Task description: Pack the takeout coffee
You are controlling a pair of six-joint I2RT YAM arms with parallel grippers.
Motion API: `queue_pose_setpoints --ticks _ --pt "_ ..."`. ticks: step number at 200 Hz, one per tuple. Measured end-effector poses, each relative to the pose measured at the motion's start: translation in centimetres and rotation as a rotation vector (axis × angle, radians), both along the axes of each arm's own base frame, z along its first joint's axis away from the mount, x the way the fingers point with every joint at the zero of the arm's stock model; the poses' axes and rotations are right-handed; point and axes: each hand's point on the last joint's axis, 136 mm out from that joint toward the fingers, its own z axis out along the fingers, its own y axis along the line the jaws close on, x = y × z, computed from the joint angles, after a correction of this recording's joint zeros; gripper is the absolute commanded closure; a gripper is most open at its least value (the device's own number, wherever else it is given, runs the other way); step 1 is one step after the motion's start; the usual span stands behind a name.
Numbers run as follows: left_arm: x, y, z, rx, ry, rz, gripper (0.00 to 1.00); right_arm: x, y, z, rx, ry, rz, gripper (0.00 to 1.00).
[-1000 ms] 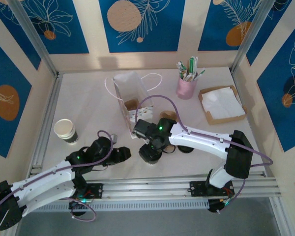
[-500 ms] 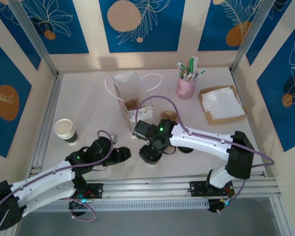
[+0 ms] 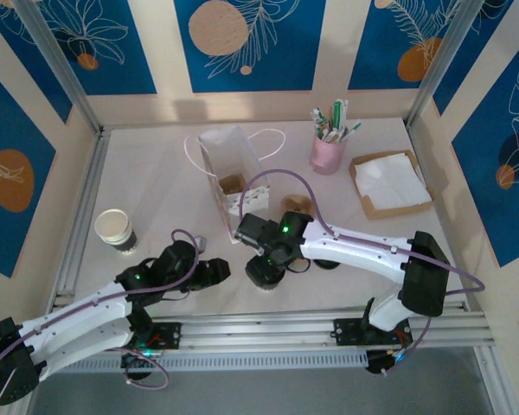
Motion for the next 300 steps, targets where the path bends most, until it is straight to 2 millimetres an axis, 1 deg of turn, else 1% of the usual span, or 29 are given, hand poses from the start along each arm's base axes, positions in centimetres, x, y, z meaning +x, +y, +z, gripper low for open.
queue_pose_setpoints --ticks 53,116,131,148,166,181,226,266,300 --pt "0.0 0.1 -0.1 0.004 -0.001 0.003 0.38 0.0 -0.1 0.2 0.005 -0.009 -0.004 0.28" --pt "0.2 0.6 -0.1 0.029 -0.014 0.019 0.38 -0.1 -0.2 1.8 0.053 -0.039 -0.010 0.30" --pt "0.4 0.9 0.3 0.047 -0.025 0.025 0.37 -0.1 -0.3 2.2 0.064 -0.044 -0.014 0.30" --pt "1.0 1.1 1.4 0.061 -0.050 0.032 0.37 -0.1 -0.5 2.7 0.078 -0.052 -0.019 0.31" --pt "2.0 1.4 3.0 0.062 -0.085 0.050 0.36 -0.2 -0.8 3.5 0.100 -0.063 -0.026 0.31" --pt "3.3 2.1 4.2 0.059 -0.112 0.089 0.36 -0.3 -1.1 4.6 0.129 -0.077 -0.031 0.31" --pt "7.3 5.0 6.1 0.081 -0.122 0.202 0.37 -0.9 -2.4 7.5 0.212 -0.115 -0.037 0.31" --pt "11.4 6.7 9.1 0.087 -0.156 0.260 0.40 -1.3 -3.5 9.1 0.255 -0.135 -0.046 0.31" --pt "14.7 8.6 10.5 0.096 -0.169 0.317 0.43 -1.8 -4.8 11.2 0.325 -0.167 -0.058 0.31"
